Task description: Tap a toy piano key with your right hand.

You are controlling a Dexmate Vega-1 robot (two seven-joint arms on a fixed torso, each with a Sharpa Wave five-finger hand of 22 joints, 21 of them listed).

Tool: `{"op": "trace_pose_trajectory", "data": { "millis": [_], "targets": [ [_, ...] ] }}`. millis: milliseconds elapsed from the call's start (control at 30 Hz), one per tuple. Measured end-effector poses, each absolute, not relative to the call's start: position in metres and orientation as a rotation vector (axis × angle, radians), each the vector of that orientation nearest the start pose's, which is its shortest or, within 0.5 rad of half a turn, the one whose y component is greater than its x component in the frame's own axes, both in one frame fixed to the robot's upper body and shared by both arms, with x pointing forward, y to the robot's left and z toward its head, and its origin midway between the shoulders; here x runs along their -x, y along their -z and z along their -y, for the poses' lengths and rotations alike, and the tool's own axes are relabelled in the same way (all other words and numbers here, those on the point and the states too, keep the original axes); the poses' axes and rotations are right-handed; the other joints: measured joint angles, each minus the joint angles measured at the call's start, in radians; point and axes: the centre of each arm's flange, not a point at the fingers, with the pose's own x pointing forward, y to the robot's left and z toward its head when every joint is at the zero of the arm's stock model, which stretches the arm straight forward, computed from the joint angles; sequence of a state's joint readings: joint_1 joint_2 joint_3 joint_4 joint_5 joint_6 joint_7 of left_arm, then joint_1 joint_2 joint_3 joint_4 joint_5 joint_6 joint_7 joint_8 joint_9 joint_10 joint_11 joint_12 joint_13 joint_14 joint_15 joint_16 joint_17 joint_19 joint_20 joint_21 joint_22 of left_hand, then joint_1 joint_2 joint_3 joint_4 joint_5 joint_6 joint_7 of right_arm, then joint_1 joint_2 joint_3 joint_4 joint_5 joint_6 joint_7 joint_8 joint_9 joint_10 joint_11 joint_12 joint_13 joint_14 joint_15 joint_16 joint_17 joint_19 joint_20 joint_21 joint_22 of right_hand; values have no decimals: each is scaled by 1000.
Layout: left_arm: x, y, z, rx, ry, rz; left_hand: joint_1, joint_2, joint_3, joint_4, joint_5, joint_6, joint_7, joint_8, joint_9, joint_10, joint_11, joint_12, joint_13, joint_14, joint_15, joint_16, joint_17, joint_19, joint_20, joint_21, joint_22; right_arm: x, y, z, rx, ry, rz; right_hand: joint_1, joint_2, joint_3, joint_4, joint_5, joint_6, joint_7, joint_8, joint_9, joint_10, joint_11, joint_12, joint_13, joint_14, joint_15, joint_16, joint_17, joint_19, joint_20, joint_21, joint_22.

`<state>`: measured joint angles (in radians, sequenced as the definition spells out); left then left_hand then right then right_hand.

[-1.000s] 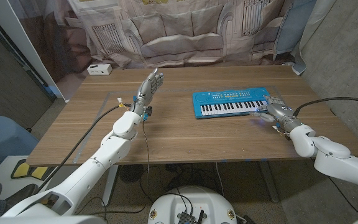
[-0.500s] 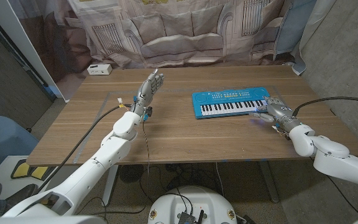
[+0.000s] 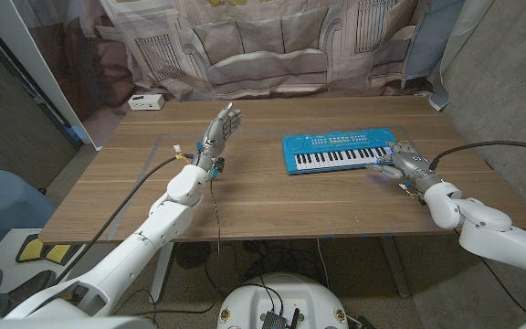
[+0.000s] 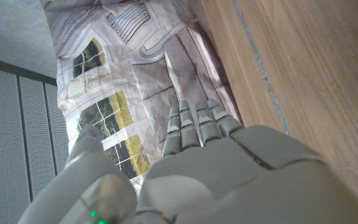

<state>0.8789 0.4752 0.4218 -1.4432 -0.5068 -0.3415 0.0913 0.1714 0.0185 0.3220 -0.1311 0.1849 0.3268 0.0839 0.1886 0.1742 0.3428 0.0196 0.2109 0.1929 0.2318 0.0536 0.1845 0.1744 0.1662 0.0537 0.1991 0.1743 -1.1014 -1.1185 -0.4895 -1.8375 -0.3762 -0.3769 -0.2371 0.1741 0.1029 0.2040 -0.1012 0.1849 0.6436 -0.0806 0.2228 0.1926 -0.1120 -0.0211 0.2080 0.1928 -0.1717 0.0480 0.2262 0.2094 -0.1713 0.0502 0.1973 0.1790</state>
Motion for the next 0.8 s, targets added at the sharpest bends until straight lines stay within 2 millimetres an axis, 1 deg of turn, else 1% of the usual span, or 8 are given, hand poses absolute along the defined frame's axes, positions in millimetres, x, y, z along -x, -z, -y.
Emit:
{"op": "trace_pose_trajectory", "data": {
  "millis": [167, 267, 300, 433, 533, 800],
  "targets": [
    [-624, 12, -228, -17, 227, 715, 0, 0, 0, 0, 0, 0, 0, 0, 0, 0, 0, 0, 0, 0, 0, 0, 0, 0, 0, 0, 0, -566, 76, 371, 1490, 216, 322, 0, 0, 0, 0, 0, 11, 0, 1, 0, 0, 0, 0, 0, 0, 0, 0, 0, 0, 0, 0, 0],
    [-624, 12, -228, -16, 227, 715, 0, 0, 0, 0, 0, 0, 0, 0, 0, 0, 0, 0, 0, 0, 0, 0, 0, 0, 0, 0, 0, -567, 76, 371, 1491, 217, 320, 0, 0, 0, 0, 0, 16, -6, 7, 0, 0, 0, 0, 0, 0, 0, 0, 0, 0, 0, 0, 0],
    [-625, 12, -228, -16, 227, 715, 0, 0, 0, 0, 0, 0, 0, 0, 0, 0, 0, 0, 0, 0, 0, 0, 0, 0, 0, 0, 0, -567, 76, 371, 1491, 218, 320, 0, 0, 0, 0, 0, 18, -7, 8, 0, 3, -4, 0, 0, 0, 0, 0, 0, 0, 0, 0, 0],
    [-625, 12, -227, -16, 229, 715, 0, 0, 0, 0, 0, 0, 0, 0, 0, 0, 0, 0, 0, 0, 0, 0, 0, 0, 0, 0, 0, -567, 75, 371, 1491, 219, 318, 0, 0, 0, 0, 0, 18, -7, 8, 0, 9, -2, 0, 0, 0, 0, 0, 0, 0, 0, 0, 0],
    [-626, 12, -227, -16, 229, 714, 0, 0, 0, 0, 0, 0, 0, 0, 0, 0, 0, 0, 0, 0, 0, 0, 0, 0, 0, 0, 0, -567, 75, 372, 1492, 220, 316, 0, 0, 4, -4, 0, 18, -7, 8, 0, 9, -2, 0, 0, 0, 0, 0, 0, 0, 0, 0, 0],
    [-626, 11, -226, -17, 234, 717, 0, 0, 0, 0, 0, 0, 0, 0, 0, 0, 0, 0, 0, 0, 0, 0, 0, 0, 0, 0, 0, -566, 75, 372, 1493, 225, 311, 0, 0, 4, -4, 0, 17, -7, 8, 0, 9, -2, 0, 0, 0, 0, 0, 0, 0, 0, 0, 0]
  ]
}}
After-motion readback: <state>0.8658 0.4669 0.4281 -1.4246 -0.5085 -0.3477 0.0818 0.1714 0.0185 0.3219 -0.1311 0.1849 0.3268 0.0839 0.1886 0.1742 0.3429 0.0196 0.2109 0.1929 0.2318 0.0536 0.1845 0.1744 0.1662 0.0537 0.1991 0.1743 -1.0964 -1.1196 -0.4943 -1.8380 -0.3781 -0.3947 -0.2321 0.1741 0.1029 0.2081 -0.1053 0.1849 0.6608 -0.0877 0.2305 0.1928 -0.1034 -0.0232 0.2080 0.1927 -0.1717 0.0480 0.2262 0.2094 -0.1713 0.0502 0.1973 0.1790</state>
